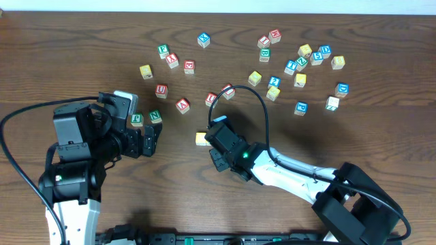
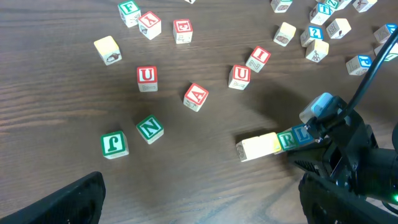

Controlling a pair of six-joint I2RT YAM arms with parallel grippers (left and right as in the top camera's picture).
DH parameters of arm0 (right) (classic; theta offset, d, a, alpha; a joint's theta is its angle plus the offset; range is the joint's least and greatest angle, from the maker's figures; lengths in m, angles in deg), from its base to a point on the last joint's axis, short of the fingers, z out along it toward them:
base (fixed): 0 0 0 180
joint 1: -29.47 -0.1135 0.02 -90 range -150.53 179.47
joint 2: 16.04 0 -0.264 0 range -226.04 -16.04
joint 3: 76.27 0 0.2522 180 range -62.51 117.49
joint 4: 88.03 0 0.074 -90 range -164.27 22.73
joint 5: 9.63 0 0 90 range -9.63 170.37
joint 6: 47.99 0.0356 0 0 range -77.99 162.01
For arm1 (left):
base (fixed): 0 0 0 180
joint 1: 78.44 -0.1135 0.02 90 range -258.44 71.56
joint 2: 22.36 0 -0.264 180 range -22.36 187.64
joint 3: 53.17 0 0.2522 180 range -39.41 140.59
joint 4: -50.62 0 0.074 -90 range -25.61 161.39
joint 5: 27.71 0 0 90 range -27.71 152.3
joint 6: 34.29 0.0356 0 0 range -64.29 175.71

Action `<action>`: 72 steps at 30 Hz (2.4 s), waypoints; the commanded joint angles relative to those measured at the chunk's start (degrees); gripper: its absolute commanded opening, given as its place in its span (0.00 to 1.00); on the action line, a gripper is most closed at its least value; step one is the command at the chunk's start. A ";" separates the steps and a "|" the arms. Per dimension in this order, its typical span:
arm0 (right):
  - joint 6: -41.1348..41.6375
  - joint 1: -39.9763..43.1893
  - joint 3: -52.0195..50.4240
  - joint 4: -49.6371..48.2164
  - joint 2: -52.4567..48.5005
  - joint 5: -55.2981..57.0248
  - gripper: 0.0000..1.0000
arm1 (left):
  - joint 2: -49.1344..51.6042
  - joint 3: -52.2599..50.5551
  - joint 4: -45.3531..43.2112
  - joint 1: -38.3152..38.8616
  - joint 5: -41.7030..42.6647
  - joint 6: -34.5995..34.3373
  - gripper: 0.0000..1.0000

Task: Spell out CORL

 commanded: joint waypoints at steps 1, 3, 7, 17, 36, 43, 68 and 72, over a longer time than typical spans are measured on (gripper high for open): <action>-0.55 0.20 -0.11 -0.28 -0.59 1.38 0.01 | -0.04 1.36 -0.02 -0.17 0.74 0.94 0.98; -0.55 0.20 -0.11 -0.28 -0.59 1.44 0.01 | -0.04 1.36 -0.02 -0.17 0.72 0.94 0.98; -0.55 0.17 -0.11 -0.28 -0.59 1.55 0.01 | -0.04 1.36 -0.02 -0.17 0.72 0.92 0.98; -0.98 0.20 -0.17 -0.35 -0.59 1.62 0.01 | -0.04 1.36 -0.02 -0.17 0.74 0.94 0.98; -1.38 0.17 -0.79 -1.31 -0.59 1.97 0.01 | -0.04 1.36 -0.02 -0.17 0.72 0.94 0.98; -1.33 0.13 -0.79 -0.83 -0.59 0.44 0.01 | -0.04 1.36 -0.02 -0.17 0.74 0.94 0.98; 1.77 -2.43 -0.31 3.43 16.00 6.78 0.01 | -0.04 1.36 -0.02 -0.20 0.74 0.94 0.98; 4.70 -2.21 -0.31 4.26 16.37 14.45 0.01 | -0.04 1.36 -0.02 -0.17 0.72 0.94 0.98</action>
